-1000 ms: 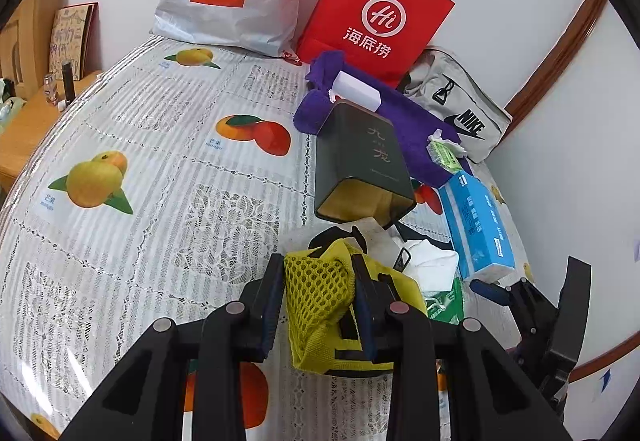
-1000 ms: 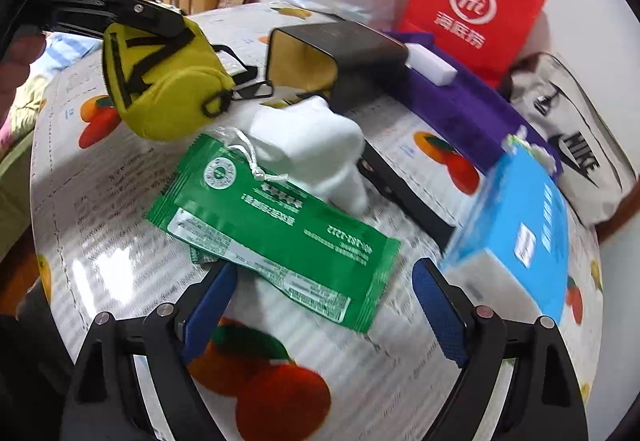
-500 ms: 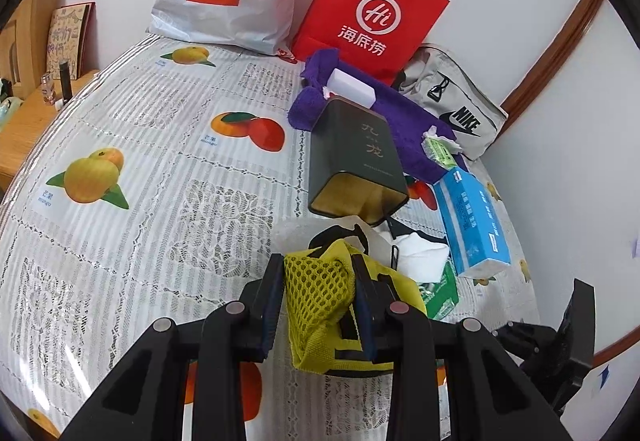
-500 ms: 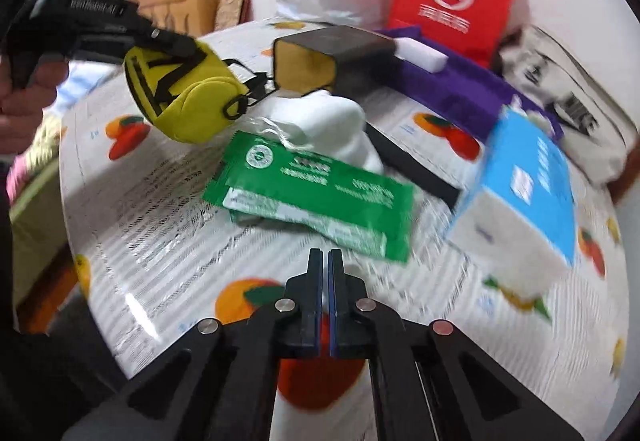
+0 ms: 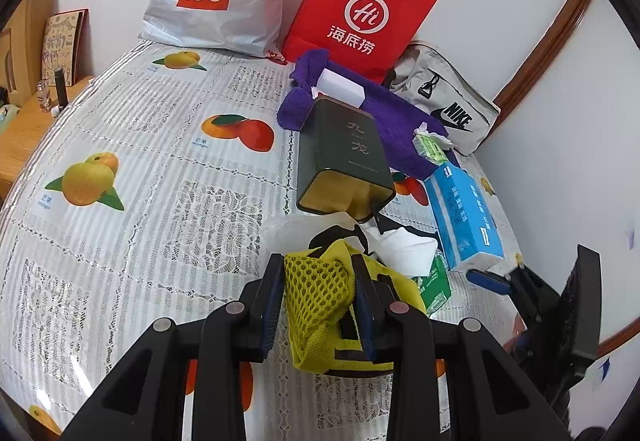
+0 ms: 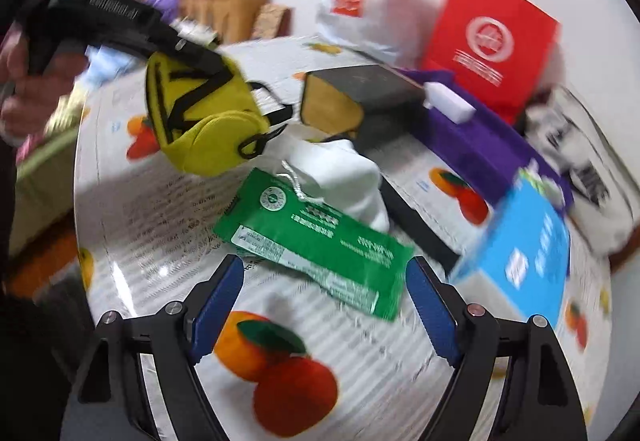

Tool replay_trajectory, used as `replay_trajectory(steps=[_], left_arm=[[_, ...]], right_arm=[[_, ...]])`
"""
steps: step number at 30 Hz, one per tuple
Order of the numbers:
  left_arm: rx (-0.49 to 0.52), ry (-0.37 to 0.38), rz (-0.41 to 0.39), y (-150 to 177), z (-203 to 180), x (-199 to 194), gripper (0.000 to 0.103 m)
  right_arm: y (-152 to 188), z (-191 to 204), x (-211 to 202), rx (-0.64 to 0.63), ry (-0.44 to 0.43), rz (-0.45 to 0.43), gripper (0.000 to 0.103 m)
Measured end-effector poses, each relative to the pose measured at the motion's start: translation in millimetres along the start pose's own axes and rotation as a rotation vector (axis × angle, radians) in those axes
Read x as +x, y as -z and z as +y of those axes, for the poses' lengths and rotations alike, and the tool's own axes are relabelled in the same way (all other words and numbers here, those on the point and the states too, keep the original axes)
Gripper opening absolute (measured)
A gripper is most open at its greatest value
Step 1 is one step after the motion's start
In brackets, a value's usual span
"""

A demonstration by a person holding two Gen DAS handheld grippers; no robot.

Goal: Organize soft objects
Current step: 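Lift the yellow mesh pouch with the left tool while the right tool approaches the green sachet, then grasp the green wet-wipe sachet with the right tool while the left tool holds the pouch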

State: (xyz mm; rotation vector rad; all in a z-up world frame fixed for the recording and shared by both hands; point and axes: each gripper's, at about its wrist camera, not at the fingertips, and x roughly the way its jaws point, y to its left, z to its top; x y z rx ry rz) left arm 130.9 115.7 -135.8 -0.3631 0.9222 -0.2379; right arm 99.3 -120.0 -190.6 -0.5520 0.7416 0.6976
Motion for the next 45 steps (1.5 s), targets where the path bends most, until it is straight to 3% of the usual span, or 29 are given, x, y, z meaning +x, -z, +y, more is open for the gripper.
replay_trajectory(steps=[7, 14, 15, 19, 23, 26, 36, 40, 45], left_arm=[[-0.013, 0.011, 0.014, -3, 6, 8, 0.031], [-0.012, 0.012, 0.029, -4, 9, 13, 0.031], [-0.016, 0.013, 0.029, -4, 11, 13, 0.031], [-0.021, 0.017, 0.021, -5, 14, 10, 0.031], [-0.029, 0.023, 0.015, -5, 15, 6, 0.031], [-0.034, 0.025, 0.011, -3, 16, 3, 0.031], [-0.031, 0.030, -0.001, 1, 10, -7, 0.031], [-0.015, 0.029, -0.004, 3, 2, -9, 0.031], [-0.002, 0.026, -0.024, 6, -1, -14, 0.031]], right_arm=[[-8, 9, 28, -0.258, 0.035, 0.062, 0.084], [-19, -8, 42, -0.179, -0.084, 0.065, 0.082], [-19, -11, 43, -0.153, -0.113, 0.077, 0.079], [-13, -12, 34, -0.098, -0.164, 0.120, 0.034], [2, -1, 18, -0.081, -0.138, 0.163, 0.026], [11, -6, 7, 0.001, -0.162, 0.166, 0.023], [34, -25, -52, 0.362, -0.065, 0.008, 0.006], [49, -46, -65, 0.563, -0.069, -0.017, 0.005], [71, -66, -87, 0.710, -0.022, -0.071, 0.005]])
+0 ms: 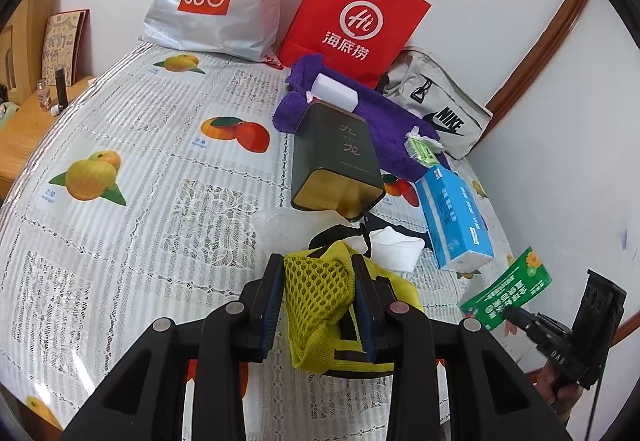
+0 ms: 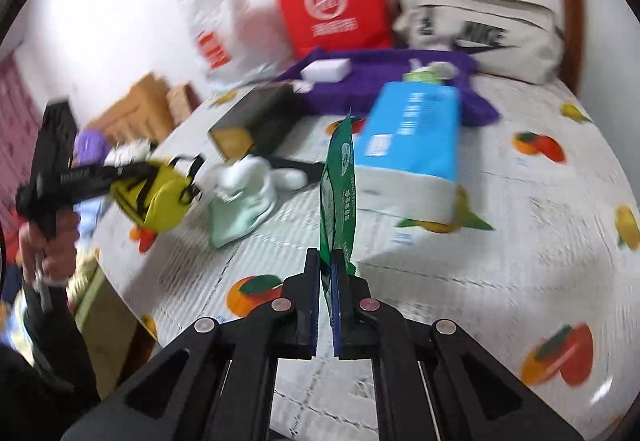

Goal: Organize soft objects
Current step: 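Grasp the green wet-wipe sachet with the right tool while the left tool holds the pouch, then carry the pouch and sachet onto the purple towel and open both tools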

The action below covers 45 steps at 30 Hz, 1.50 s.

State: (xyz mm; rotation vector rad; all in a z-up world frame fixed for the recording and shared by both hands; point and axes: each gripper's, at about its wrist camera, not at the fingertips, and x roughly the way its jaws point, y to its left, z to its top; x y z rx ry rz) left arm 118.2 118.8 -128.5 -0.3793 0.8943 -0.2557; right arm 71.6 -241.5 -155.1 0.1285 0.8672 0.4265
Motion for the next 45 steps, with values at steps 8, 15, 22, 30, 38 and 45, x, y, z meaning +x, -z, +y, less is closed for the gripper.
replay_trajectory(steps=[8, 15, 22, 30, 38, 45], left_arm=[[-0.007, 0.007, -0.012, 0, -3, 3, 0.031], [-0.025, 0.004, -0.020, -6, -4, 0, 0.031], [-0.036, 0.025, -0.033, -18, -10, -9, 0.031], [-0.027, 0.056, -0.052, -41, -25, -16, 0.031], [-0.003, 0.022, -0.065, -67, -37, -8, 0.031], [0.010, 0.030, -0.050, -90, -42, 8, 0.031]], right_arm=[[5, -19, -2, 0.076, 0.017, -0.011, 0.005], [-1, -18, -5, 0.060, 0.023, -0.015, 0.005], [-18, -17, -12, 0.058, 0.011, -0.041, 0.005], [-44, -8, -21, 0.026, -0.019, -0.073, 0.005], [-75, -10, -16, 0.003, 0.010, -0.078, 0.005], [-106, -18, -6, 0.009, 0.008, -0.088, 0.005]])
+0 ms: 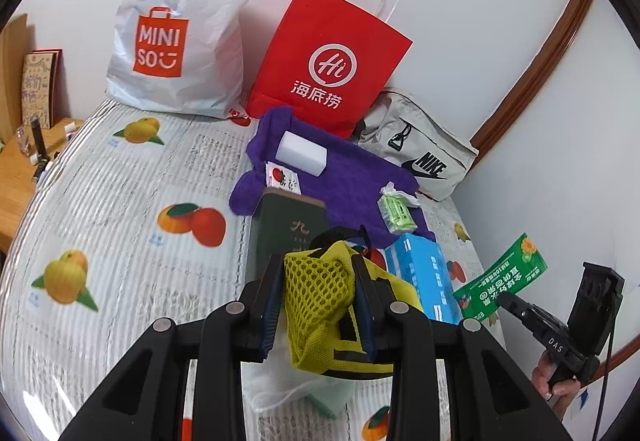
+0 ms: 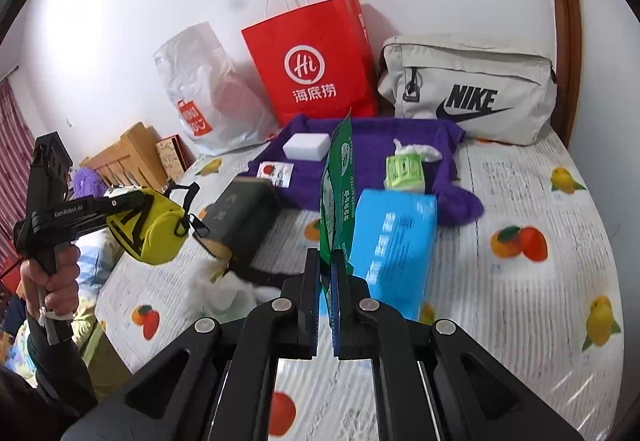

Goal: Organize soft objects
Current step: 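Carry the pouch and sachet onto the purple towel and open both tools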

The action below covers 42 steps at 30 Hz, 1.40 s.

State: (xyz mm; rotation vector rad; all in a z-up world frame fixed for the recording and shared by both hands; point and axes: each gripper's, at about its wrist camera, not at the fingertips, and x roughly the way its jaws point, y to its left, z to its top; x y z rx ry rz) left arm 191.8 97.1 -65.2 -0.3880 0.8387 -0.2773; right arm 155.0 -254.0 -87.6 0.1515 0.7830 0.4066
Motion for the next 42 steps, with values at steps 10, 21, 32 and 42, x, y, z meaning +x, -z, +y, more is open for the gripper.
replay_trajectory(steps=[10, 21, 32, 42], left_arm=[[-0.003, -0.010, 0.010, -36, 6, 33, 0.030], [-0.010, -0.032, 0.035, -72, 11, 77, 0.031], [-0.055, -0.057, 0.089, -104, 25, 142, 0.031], [-0.053, -0.059, 0.141, -119, 24, 189, 0.031]], right_arm=[[-51, -5, 35, -0.021, 0.006, -0.009, 0.005], [-111, -27, 97, -0.090, 0.121, -0.016, 0.005], [-152, -66, 167, -0.139, 0.191, 0.012, 0.005], [-154, -87, 211, -0.169, 0.260, 0.080, 0.005]])
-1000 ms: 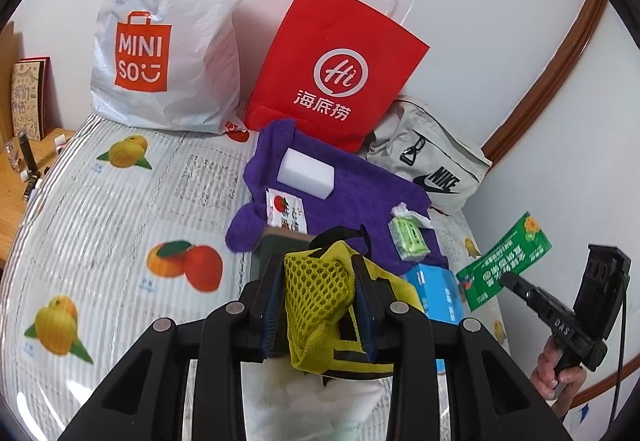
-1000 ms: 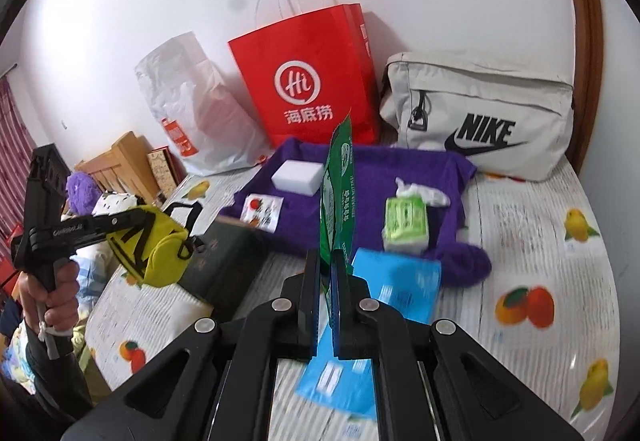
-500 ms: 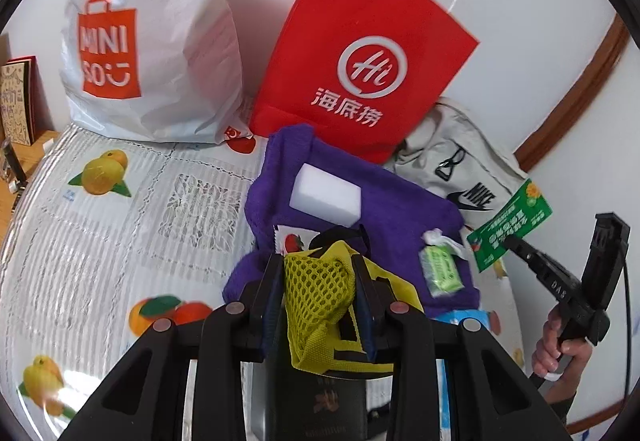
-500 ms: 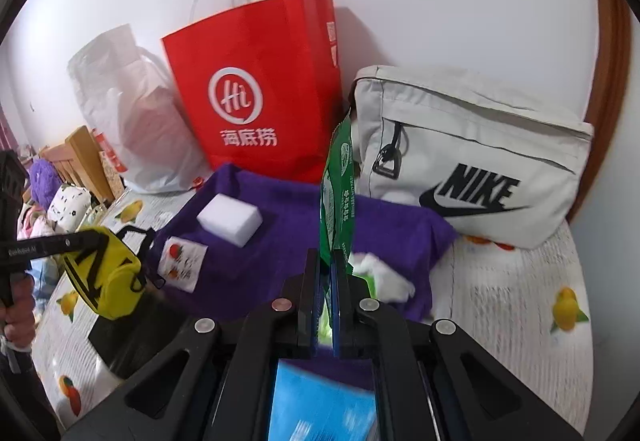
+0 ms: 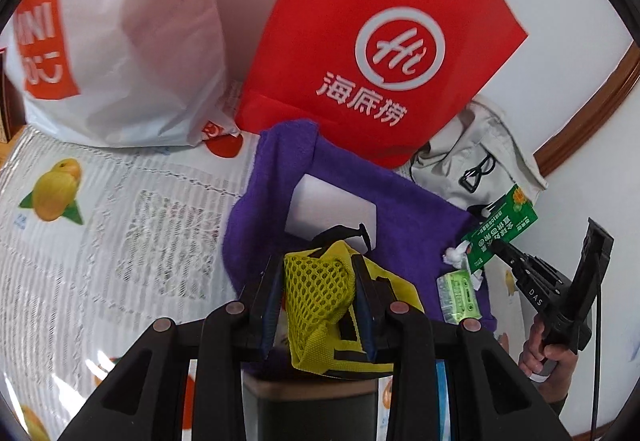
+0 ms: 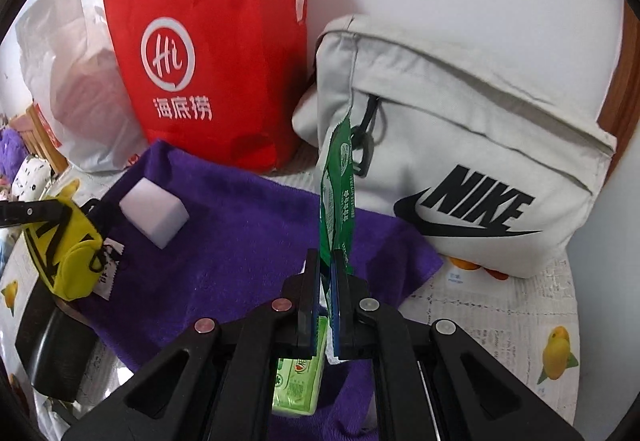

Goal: Organize soft objects
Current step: 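Carry the pouch and sachet onto the purple towel and open both tools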

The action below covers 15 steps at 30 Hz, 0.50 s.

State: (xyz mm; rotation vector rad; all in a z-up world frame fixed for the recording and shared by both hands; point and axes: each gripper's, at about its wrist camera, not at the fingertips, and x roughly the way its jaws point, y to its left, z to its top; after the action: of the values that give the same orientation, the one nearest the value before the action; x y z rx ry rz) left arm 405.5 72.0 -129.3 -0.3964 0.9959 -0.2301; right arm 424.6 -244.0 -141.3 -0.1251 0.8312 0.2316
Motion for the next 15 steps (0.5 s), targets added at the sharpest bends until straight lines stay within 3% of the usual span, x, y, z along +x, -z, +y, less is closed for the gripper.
replay_trajectory(steps=[15], left_arm=[[0.019, -0.033, 0.088, 6, -15, 44, 0.033]], right_arm=[[2, 8, 17, -0.016, -0.055, 0.029, 0.008]])
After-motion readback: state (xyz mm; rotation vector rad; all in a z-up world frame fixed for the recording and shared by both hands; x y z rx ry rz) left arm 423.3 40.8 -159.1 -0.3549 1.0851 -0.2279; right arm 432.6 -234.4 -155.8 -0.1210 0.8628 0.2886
